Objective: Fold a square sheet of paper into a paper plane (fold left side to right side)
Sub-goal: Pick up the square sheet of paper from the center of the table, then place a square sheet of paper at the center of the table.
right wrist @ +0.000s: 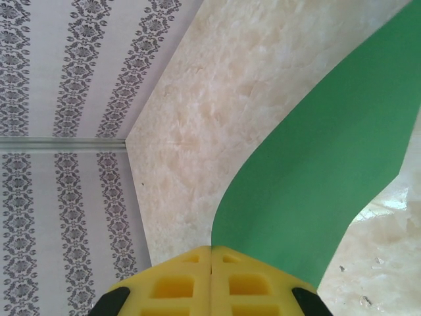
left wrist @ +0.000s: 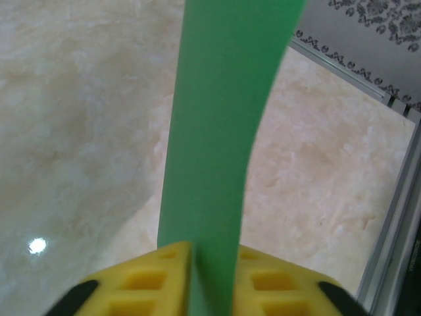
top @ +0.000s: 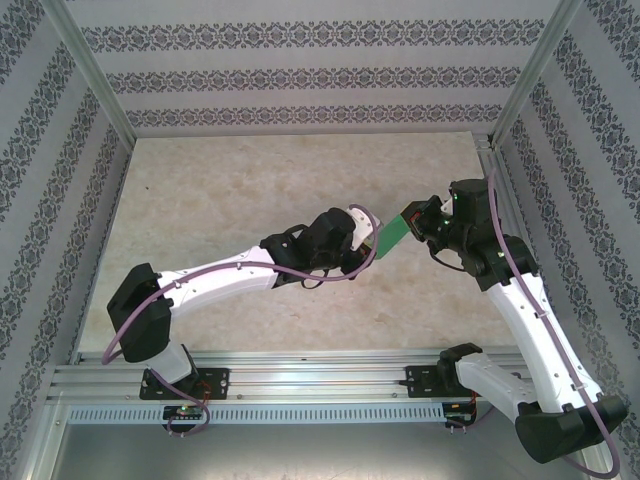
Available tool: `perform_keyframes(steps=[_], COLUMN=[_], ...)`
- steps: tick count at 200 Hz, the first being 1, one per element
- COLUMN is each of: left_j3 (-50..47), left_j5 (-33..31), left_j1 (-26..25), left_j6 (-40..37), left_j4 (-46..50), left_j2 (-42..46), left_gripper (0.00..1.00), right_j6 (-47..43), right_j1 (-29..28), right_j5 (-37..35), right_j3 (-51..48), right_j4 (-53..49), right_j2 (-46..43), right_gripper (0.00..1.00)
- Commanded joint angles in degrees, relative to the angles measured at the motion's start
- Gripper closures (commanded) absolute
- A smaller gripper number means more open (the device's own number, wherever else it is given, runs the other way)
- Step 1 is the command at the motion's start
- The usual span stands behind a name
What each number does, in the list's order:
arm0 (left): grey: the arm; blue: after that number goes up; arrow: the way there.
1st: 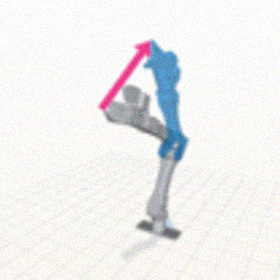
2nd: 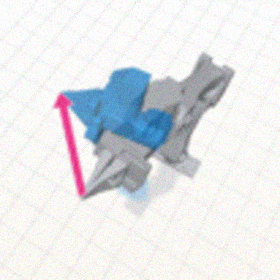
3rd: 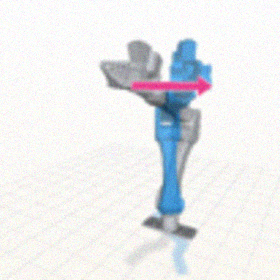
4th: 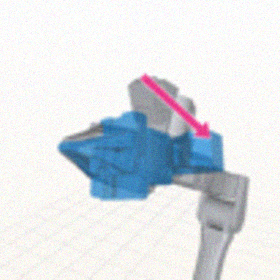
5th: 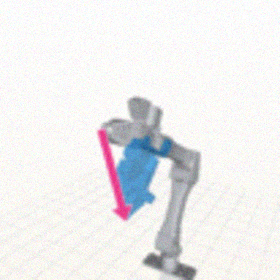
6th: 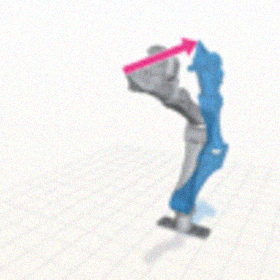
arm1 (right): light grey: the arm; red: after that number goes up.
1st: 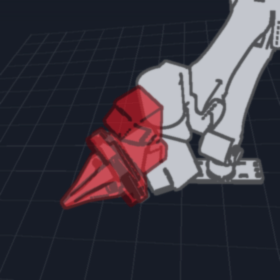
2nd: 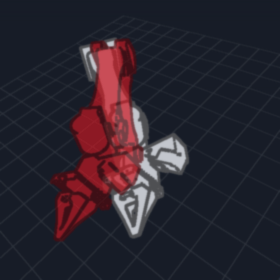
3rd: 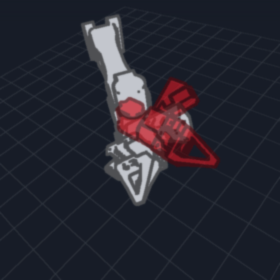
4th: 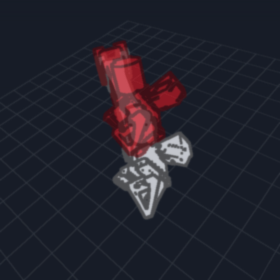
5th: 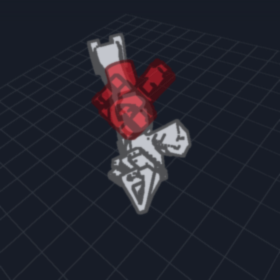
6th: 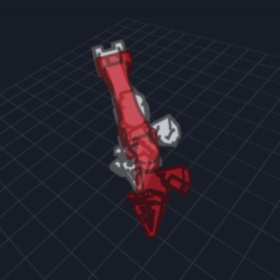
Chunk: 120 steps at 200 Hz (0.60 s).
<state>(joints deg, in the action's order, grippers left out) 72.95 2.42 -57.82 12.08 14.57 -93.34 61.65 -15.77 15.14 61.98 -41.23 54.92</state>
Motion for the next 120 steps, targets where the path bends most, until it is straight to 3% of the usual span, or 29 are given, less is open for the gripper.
perform_keyframes(steps=[1,5,32,43,76,95,120], left_j3=[1.8,1.8,1.3,1.2,-3.2,-7.7,-15.7], left_j5=[0.0,0.0,0.4,0.8,6.3,12.0,16.6], left_j1=[-0.5,-0.5,-0.3,0.2,5.8,10.6,16.2], left_j6=[0.9,1.2,3.8,5.3,14.5,20.7,26.4], left_j4=[-1.3,-1.2,-0.4,0.8,2.6,2.5,1.0], left_j2=[0.2,0.4,3.1,4.8,12.0,15.2,17.7], left_gripper=[0.96,1.0,1.0,1.0,1.0,1.0,1.0], right_j6=[-0.9,-1.3,-5.4,-8.5,-20.1,-23.0,-24.4], right_j1=[-0.6,-0.6,0.0,0.9,4.8,6.4,6.5], right_j5=[0.7,0.7,1.5,1.8,-2.0,1.3,7.0], right_j3=[0.2,0.4,2.9,4.4,7.2,3.8,-2.6], right_j4=[0.9,0.7,0.2,-0.8,-4.5,-2.2,-1.1], right_j2=[-0.4,-0.3,0.3,0.3,-4.8,-8.2,-8.8], right_gripper=[1.0,1.0,1.0,0.79,0.39,0.29,0.24])
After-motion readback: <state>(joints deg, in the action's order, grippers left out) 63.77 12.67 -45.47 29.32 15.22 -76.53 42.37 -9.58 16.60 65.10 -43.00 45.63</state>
